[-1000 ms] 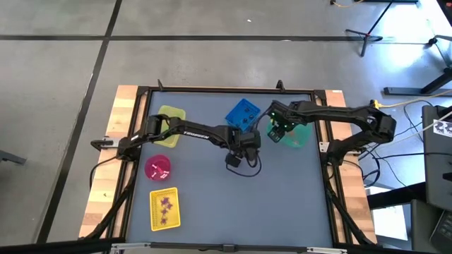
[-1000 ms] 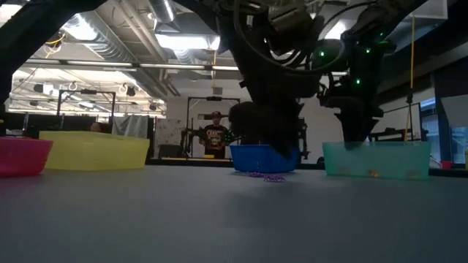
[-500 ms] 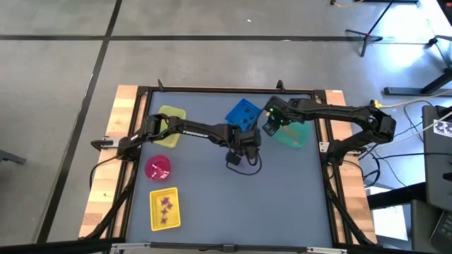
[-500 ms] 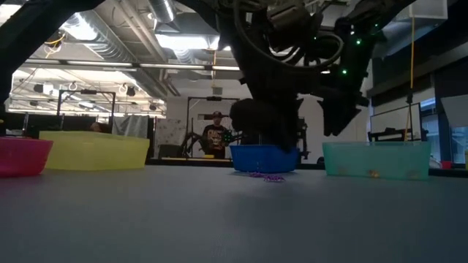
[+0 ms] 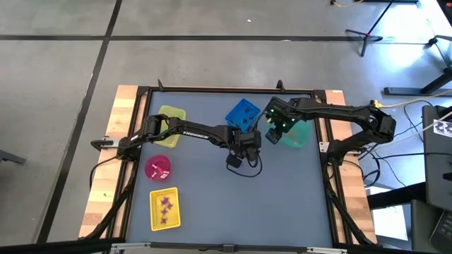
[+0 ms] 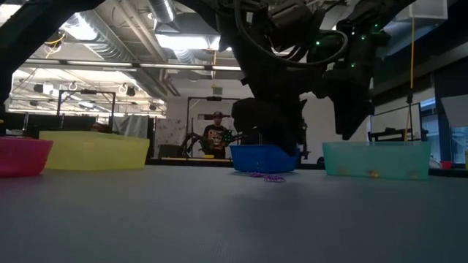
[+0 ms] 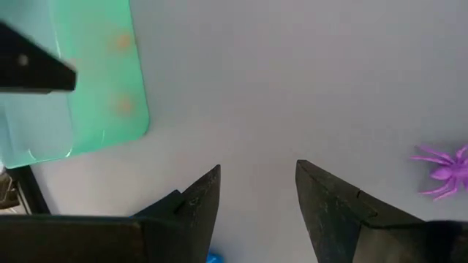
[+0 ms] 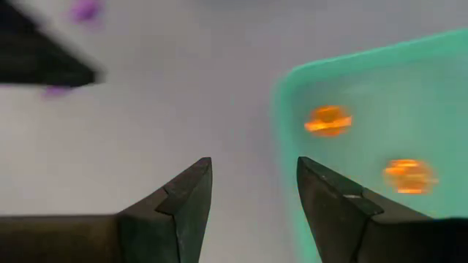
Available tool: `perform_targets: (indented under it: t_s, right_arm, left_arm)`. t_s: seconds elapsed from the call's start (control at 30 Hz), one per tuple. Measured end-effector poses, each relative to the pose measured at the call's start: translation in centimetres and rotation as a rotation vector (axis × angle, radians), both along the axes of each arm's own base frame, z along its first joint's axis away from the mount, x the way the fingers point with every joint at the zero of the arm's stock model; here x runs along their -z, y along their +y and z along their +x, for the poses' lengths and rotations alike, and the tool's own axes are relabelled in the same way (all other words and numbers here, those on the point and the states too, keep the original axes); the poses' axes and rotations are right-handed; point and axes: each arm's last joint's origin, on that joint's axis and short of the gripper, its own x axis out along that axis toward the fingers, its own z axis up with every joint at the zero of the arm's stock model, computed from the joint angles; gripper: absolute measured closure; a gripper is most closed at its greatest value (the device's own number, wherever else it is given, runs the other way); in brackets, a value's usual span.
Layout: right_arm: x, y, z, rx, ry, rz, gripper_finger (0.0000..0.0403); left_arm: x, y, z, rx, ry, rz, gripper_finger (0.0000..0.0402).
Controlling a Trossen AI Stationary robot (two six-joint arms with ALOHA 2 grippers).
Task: Sort Halloween decoration
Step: Put the purple spider toy into the yellow basket
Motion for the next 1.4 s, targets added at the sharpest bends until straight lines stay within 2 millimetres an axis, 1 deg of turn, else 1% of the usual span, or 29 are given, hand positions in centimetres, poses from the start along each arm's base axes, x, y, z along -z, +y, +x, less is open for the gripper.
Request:
perform_targets:
  t_s: [0.07,0.13,0.23,0.4,0.53,0.7,0.87,0.93,1.1,1.23,1.4]
  right_arm:
    - [0.0,0.2,0.0,-0.027,-0.025,0.069,0.0203]
    - [0.0,0.8,0.0,-0.067,-0.015,0.104,0.0203]
    - [0.1,1.7,-0.2,-0.111,0.047,0.091,0.0203]
    - [0.3,3.8,-1.0,-0.181,0.212,0.05,0.0203]
    - [0.3,5.1,-1.3,-0.194,0.292,0.025,0.0203]
    - [0.3,6.1,-1.7,-0.2,0.357,0.039,0.0203]
    - [0.1,7.0,-2.8,-0.21,0.483,0.067,0.0203]
    - [-0.1,7.3,-3.1,-0.222,0.506,0.066,0.0203]
    - [-1.5,7.5,-4.1,-0.226,0.441,0.024,0.0203]
    - [-3.3,7.5,-5.7,-0.217,0.346,-0.048,0.0203]
    - [-5.1,7.6,-7.5,-0.177,0.218,-0.111,0.0203]
  left_arm:
    - [0.0,0.0,0.0,0.0,0.001,0.001,0.0237]
    - [0.1,0.0,0.0,-0.005,0.007,0.006,0.0237]
    - [0.2,0.1,-0.1,-0.013,0.018,0.019,0.0237]
    - [0.4,0.1,-0.4,-0.014,0.055,0.018,0.0237]
    - [0.5,0.3,-0.6,-0.018,0.068,0.019,0.0237]
    - [0.6,0.8,-0.8,-0.038,0.092,0.018,0.0237]
    - [0.7,1.6,-1.2,-0.075,0.128,0.007,0.0237]
    - [0.8,1.9,-1.4,-0.087,0.144,0.003,0.0237]
    - [0.8,2.4,-1.6,-0.113,0.162,-0.006,0.0237]
    - [0.9,2.4,-1.8,-0.111,0.182,-0.012,0.0237]
    - [1.0,2.2,-2.1,-0.082,0.213,-0.075,0.0237]
